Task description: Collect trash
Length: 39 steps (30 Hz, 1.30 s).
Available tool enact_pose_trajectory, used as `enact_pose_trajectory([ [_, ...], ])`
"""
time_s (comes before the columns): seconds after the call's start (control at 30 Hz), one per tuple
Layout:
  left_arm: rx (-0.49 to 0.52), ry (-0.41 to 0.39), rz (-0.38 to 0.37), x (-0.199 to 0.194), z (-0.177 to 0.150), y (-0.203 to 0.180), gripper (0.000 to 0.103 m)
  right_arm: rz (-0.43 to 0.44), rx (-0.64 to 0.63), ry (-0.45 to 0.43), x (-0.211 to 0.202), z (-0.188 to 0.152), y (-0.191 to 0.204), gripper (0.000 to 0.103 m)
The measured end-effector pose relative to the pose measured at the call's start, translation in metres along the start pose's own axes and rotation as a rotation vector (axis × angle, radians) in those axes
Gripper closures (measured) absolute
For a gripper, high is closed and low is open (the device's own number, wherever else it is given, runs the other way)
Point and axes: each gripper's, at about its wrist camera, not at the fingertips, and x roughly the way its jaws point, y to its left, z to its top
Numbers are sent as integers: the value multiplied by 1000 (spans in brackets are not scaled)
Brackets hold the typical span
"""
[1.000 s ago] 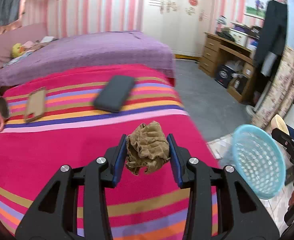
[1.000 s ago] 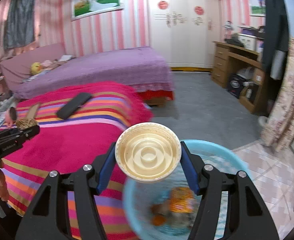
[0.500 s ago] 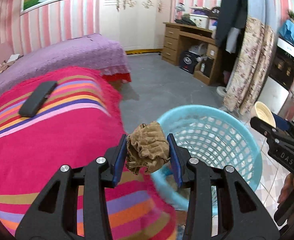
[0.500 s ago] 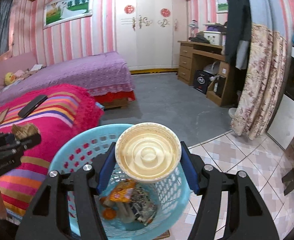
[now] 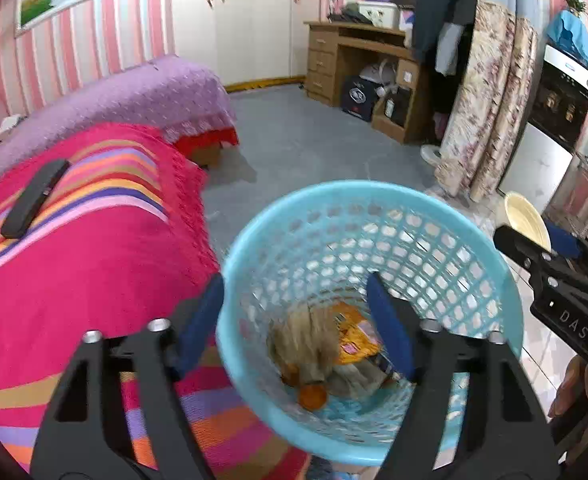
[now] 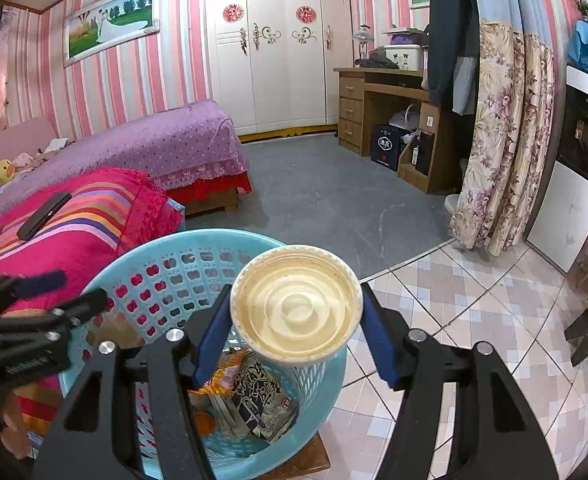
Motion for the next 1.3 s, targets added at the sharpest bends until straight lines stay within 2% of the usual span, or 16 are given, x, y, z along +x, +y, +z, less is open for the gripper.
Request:
enact_pose_trajectory([
  [0.07, 23, -16, 25, -5, 0, 7, 17, 4, 4, 0, 0, -2, 0, 42],
  [0.13, 32, -36, 52, -11, -1, 16, 13, 4, 4, 0, 0, -3, 1, 42],
  [0.23, 18, -56, 79, -19, 0, 34, 11, 6, 3, 1, 2, -5, 3, 42],
  [0.43, -54, -64, 79, -32, 0, 60, 10, 29, 6, 2, 14, -6, 18, 41],
  [0.47, -61, -68, 80, -34, 0, 64, 10, 41, 4, -7, 15, -5, 22, 38],
  [0.5, -65, -71, 81, -36, 0, 66, 10, 36, 2, -10, 15, -4, 24, 24],
  [0.53, -66, -72, 80, -38, 0, 69, 10, 30, 4, -15, 14, -3, 26, 15],
  [0.7, -81, -100, 86, -54, -2, 81, 7, -6, 44, -26, 4, -2, 27, 5],
  [1.03, -112, -149, 77, -108, -5, 114, 6, 10, 61, -65, -46, 4, 60, 5],
  [1.3, -112, -177, 111, -163, -31, 157, 6, 102, 0, -85, -93, -6, 136, 5],
])
